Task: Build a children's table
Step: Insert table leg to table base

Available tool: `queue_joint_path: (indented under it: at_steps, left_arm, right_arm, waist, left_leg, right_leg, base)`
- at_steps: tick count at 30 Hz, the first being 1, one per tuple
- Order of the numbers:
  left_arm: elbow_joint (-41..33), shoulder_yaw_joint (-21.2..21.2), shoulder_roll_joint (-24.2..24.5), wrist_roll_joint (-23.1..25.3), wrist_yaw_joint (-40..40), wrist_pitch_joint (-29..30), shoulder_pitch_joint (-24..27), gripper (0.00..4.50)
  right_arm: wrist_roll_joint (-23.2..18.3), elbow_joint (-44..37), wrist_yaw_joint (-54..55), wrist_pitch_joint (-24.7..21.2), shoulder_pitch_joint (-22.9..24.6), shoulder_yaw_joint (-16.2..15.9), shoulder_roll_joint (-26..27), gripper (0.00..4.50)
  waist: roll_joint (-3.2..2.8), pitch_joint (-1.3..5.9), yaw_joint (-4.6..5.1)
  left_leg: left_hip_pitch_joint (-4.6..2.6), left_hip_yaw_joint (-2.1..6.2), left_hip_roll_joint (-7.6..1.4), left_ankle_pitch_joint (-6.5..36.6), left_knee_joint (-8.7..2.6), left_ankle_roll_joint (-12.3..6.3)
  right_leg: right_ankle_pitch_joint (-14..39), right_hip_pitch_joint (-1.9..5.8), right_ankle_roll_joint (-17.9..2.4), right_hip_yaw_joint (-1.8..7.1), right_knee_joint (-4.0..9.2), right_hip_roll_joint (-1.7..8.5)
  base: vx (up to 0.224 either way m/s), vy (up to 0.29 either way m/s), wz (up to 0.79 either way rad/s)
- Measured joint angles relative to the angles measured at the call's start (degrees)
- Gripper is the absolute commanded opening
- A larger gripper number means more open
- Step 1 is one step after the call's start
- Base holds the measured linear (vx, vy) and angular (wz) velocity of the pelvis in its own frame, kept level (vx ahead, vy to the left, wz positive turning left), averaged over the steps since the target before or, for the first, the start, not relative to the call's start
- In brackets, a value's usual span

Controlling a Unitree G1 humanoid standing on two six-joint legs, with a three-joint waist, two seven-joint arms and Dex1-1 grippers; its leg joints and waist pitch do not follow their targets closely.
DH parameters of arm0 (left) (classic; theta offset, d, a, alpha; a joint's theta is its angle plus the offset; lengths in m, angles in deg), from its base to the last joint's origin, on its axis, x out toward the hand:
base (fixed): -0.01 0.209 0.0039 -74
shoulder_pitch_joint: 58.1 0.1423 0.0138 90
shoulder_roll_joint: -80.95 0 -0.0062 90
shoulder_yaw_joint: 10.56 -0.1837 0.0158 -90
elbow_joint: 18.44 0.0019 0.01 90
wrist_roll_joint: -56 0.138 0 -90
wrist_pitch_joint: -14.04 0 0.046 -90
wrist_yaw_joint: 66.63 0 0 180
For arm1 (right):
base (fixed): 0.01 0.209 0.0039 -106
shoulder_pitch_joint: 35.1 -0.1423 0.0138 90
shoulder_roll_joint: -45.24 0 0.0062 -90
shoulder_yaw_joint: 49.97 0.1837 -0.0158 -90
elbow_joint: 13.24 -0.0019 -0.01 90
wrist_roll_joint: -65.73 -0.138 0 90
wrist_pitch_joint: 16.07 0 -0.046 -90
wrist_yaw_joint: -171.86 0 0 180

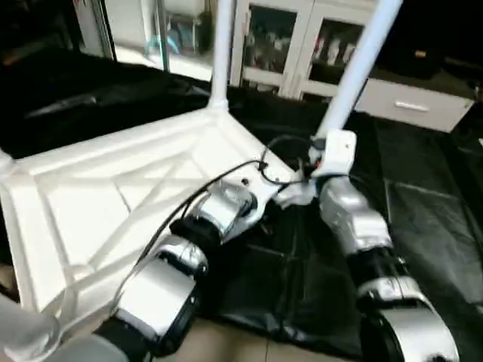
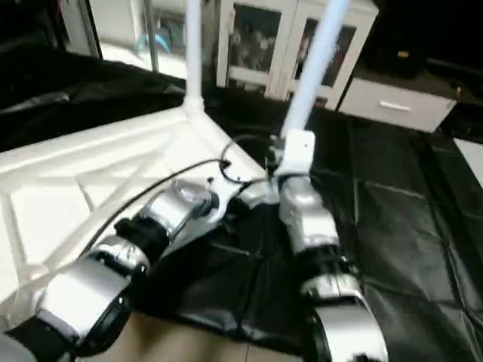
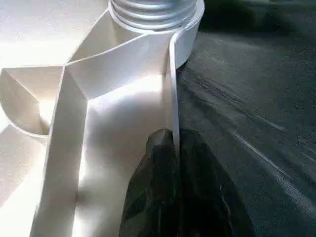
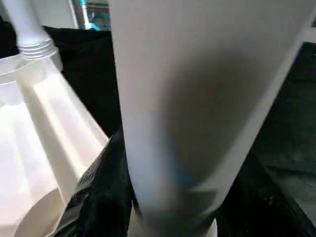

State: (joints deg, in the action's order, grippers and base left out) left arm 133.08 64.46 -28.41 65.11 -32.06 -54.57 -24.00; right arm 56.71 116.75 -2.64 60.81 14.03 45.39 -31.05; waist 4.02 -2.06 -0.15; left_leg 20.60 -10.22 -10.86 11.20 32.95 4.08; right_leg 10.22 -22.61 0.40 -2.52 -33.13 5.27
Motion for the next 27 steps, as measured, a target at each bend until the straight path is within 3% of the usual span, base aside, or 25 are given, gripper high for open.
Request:
queue_joint_path:
  at_steps: [11, 12, 14, 21, 27]
  left_arm:
    - [2.6, 0.9, 0.2, 0.0, -0.7, -2.3, -1.0, 0.00]
    - [2.8, 1.1, 0.3, 0.0, -0.7, -2.5, -1.1, 0.00]
    - [2.9, 1.1, 0.4, 0.0, -0.5, -2.7, -1.1, 0.00]
    - [3.5, 1.2, 0.9, -0.1, 0.7, -3.4, -2.0, 0.00]
    - [3.7, 1.2, 1.0, -0.1, 1.6, -4.2, -2.2, 0.00]
  right_arm:
    - [0.1, 7.2, -0.9, 7.4, -2.3, 1.3, 0.6, 1.84]
    - [0.0, 7.9, -2.1, 8.5, -2.3, 1.6, 0.6, 2.40]
    - [-0.2, 8.1, -4.0, 9.2, -2.1, 1.6, 0.5, 2.40]
    - [-0.6, 7.1, -9.6, 8.3, 0.3, 1.0, -0.7, 3.09]
    - [-1.8, 1.0, -14.7, 5.1, 3.0, 0.9, -2.2, 3.47]
  waist:
    - [0.41, 0.01, -0.08]
    - [0.41, 0.01, -0.05]
    - [0.39, 0.00, -0.09]
    - [0.13, -0.18, -0.54]
    - [-0.06, -0.33, -1.28]
  left_leg:
    - [0.05, -0.32, -0.13, 0.0, -0.03, -0.02]
    - [0.04, -0.33, -0.14, 0.0, -0.03, -0.02]
    - [0.03, -0.35, -0.15, 0.0, -0.03, -0.02]
    - [0.40, -0.49, -0.18, -0.3, 0.03, -0.43]
    - [0.41, -0.72, -0.22, -0.3, 0.02, -0.46]
  right_leg:
    - [0.0, -0.27, 0.0, 0.10, -0.11, -0.03]
    - [0.0, -0.28, 0.0, 0.10, -0.11, -0.03]
    - [-0.1, -0.29, 0.0, 0.10, -0.12, -0.03]
    - [-0.1, -0.73, 0.0, 0.13, -0.36, 0.00]
    - [-0.1, -0.87, 0.0, 0.26, -0.45, 0.01]
  base:
    - [0.000, 0.000, 0.00]
    - [0.000, 0.000, 0.00]
    - [0.000, 0.000, 0.00]
    - [0.000, 0.000, 0.00]
    - [0.000, 0.000, 0.00]
